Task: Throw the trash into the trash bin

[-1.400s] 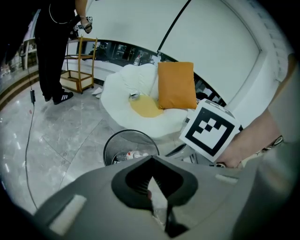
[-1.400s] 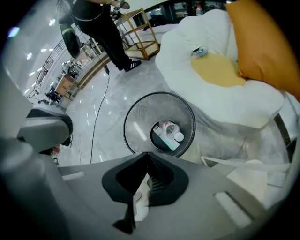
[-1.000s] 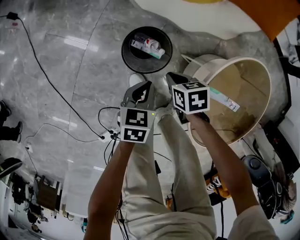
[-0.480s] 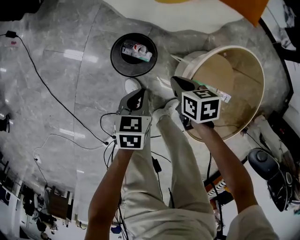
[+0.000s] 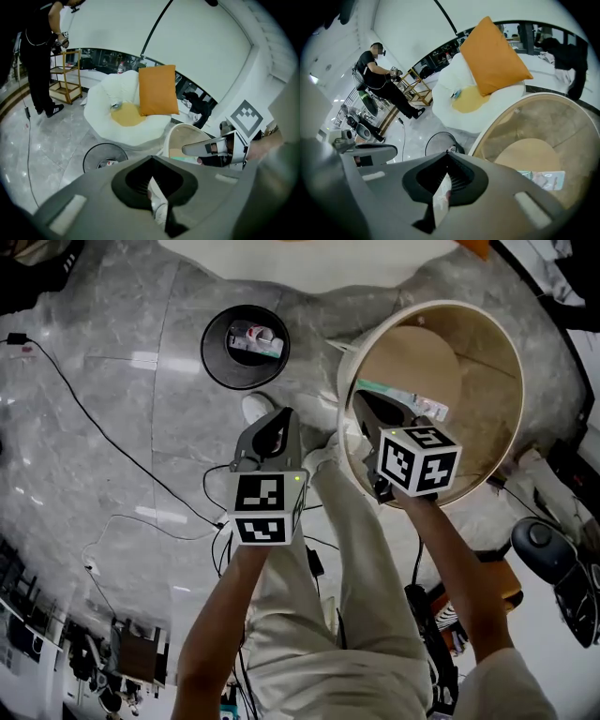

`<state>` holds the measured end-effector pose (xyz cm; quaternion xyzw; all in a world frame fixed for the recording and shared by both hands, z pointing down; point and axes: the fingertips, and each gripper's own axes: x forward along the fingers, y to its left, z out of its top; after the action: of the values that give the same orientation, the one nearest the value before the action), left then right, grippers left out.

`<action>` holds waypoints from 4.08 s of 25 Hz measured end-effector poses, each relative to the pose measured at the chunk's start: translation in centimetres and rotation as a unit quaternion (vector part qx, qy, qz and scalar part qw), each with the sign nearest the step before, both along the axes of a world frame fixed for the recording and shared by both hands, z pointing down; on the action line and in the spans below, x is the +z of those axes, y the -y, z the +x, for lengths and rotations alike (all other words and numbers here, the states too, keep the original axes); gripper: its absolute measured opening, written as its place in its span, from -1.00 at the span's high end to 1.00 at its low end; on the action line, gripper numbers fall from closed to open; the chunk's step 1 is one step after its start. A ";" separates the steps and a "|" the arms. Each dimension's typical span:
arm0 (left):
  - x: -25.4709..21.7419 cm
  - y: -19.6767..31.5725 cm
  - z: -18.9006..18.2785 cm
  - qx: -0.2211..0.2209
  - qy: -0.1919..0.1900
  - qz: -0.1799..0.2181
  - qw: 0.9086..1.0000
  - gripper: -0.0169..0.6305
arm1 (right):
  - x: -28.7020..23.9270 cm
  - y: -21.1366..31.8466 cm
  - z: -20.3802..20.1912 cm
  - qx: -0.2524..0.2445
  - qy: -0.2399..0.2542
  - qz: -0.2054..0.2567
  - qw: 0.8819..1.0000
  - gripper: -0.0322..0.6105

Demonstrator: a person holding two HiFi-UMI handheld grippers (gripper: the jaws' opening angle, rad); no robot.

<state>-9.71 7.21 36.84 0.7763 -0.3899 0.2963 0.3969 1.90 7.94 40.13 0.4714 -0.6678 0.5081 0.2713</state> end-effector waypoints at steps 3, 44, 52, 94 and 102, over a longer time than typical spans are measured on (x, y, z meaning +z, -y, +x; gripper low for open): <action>-0.8 -0.7 1.8 0.008 -0.003 0.004 1.000 0.94 | -0.6 -1.0 1.7 0.002 -0.007 0.011 1.000 0.82; 1.6 -8.2 19.3 0.090 -0.002 -0.009 0.996 0.94 | 6.1 -9.5 22.9 0.015 -0.097 -0.013 0.995 0.37; 1.8 -8.8 19.6 0.090 0.003 -0.010 0.996 0.94 | 7.4 -9.9 22.6 0.022 -0.066 -0.036 0.997 0.40; -1.7 -8.1 17.5 0.111 0.003 0.005 0.994 0.94 | -3.0 -8.9 18.9 0.043 0.005 0.054 0.998 0.79; -2.8 -7.5 17.3 0.110 0.002 0.016 0.994 0.94 | -5.6 -8.4 17.4 0.037 0.024 0.084 0.995 0.79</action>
<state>7.61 14.66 33.99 0.8201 -0.3077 0.3331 0.3491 19.34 16.29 34.55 0.5042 -0.6967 0.4714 0.1955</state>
